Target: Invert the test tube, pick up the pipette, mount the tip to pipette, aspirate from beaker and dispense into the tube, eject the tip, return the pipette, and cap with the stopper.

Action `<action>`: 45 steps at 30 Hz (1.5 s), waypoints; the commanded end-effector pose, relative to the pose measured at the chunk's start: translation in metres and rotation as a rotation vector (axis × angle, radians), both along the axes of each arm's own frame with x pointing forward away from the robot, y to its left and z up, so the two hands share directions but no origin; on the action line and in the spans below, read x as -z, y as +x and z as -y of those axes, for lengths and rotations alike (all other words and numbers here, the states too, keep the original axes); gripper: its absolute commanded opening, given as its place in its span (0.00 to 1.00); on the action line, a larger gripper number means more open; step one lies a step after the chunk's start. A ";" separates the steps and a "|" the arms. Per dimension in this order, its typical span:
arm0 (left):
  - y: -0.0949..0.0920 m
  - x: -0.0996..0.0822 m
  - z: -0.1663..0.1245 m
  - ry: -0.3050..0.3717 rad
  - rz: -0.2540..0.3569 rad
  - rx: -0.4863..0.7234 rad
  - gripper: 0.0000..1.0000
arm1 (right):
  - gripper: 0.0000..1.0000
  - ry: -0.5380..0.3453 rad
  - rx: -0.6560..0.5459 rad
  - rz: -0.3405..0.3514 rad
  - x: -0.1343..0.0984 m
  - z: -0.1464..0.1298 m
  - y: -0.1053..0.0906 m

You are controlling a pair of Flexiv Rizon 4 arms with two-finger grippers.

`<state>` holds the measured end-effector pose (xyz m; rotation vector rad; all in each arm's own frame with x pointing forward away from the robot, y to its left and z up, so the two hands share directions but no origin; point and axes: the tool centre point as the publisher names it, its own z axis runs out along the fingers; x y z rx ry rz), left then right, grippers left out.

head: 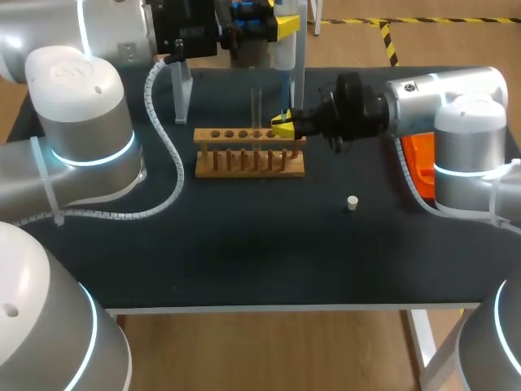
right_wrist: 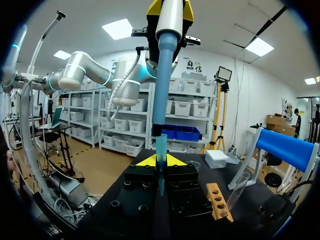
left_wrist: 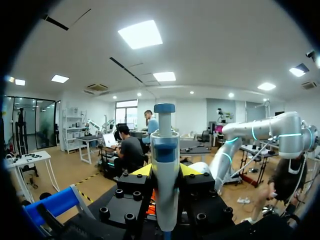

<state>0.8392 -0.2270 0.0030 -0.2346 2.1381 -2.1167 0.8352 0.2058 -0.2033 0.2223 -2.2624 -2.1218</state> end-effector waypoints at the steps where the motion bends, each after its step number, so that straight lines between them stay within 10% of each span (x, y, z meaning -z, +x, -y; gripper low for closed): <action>1: 0.001 0.001 -0.001 -0.001 0.000 0.002 0.00 | 0.00 -0.005 -0.004 0.005 -0.004 -0.001 -0.003; 45: 0.001 0.001 -0.001 -0.001 0.000 0.002 0.00 | 0.00 0.044 0.007 -0.045 -0.020 -0.005 -0.007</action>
